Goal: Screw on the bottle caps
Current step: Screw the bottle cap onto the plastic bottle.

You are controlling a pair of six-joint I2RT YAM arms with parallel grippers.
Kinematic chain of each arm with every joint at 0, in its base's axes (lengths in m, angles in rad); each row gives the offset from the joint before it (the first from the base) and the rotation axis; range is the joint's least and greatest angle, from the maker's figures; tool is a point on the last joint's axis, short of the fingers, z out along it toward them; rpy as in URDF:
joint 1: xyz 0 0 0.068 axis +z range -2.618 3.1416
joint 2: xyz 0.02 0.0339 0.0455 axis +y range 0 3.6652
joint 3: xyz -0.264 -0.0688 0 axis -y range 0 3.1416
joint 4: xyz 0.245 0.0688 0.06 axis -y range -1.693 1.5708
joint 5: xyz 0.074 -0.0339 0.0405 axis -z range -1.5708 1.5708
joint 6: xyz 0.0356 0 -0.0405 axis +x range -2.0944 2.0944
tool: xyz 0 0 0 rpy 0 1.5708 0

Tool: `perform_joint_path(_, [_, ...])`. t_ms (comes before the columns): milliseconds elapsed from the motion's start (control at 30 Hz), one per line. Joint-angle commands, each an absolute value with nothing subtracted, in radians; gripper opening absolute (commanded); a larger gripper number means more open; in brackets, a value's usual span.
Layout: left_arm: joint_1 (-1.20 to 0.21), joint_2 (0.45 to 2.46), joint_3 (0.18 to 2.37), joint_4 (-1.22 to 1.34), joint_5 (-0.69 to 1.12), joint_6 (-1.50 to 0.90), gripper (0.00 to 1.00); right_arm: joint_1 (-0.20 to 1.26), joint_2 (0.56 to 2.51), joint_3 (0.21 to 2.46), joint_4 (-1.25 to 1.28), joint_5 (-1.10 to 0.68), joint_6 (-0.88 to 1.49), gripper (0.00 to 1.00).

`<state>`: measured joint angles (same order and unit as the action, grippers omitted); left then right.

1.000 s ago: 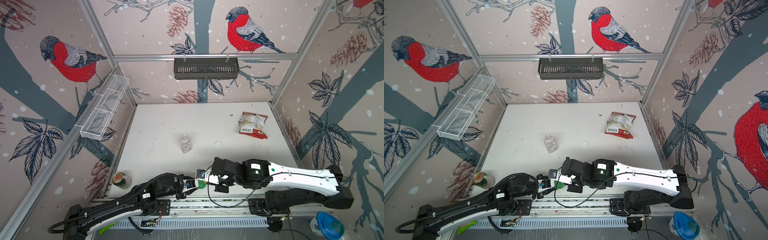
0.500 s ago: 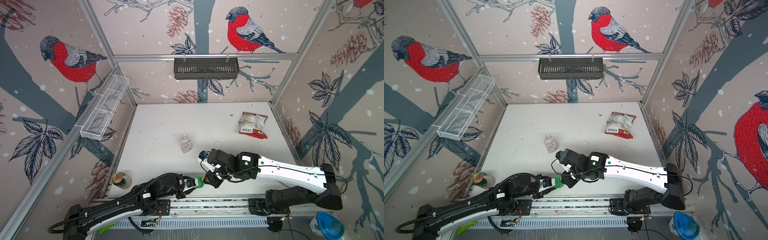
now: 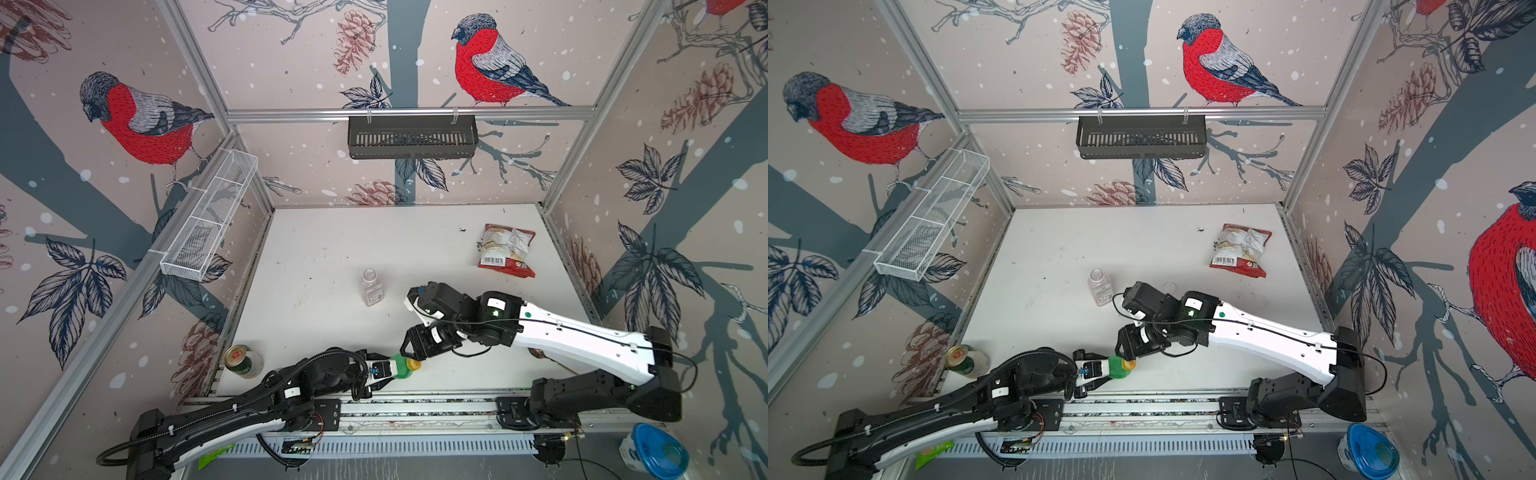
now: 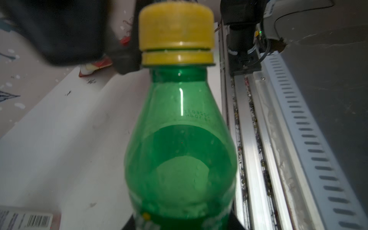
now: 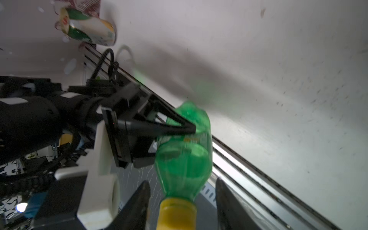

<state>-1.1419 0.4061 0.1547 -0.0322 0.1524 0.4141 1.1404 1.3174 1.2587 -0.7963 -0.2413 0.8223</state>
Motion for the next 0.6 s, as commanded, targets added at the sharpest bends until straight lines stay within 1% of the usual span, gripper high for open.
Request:
perform_joint_path(0, [-1.139,0.407,0.161,0.046,0.205,0.448,0.05,1.129,1.258,1.303,-0.805,-0.15,0.583,0.65])
perform_joint_path(100, [-1.139,0.407,0.161,0.046,0.204,0.448,0.05,1.127,1.166,1.294,-0.818,-0.127,0.414,0.65])
perform_joint_path(200, [-1.14,0.41,0.161,0.044,0.207,0.448,0.05,1.137,1.099,1.27,-0.828,-0.172,0.22,0.64])
perform_joint_path(267, [-1.14,0.409,0.161,0.044,0.206,0.447,0.05,1.176,1.063,1.244,-0.847,-0.17,0.077,0.64])
perform_joint_path(300, [-1.141,0.41,0.161,0.044,0.206,0.448,0.05,1.205,1.05,1.232,-0.861,-0.142,0.002,0.64])
perform_joint_path(433, [-1.139,0.413,0.161,0.042,0.201,0.448,0.05,1.301,1.063,1.221,-0.922,-0.068,-0.215,0.64])
perform_joint_path(567, [-1.14,0.423,0.163,0.043,0.201,0.446,0.05,1.343,1.119,1.223,-0.921,-0.008,-0.322,0.62])
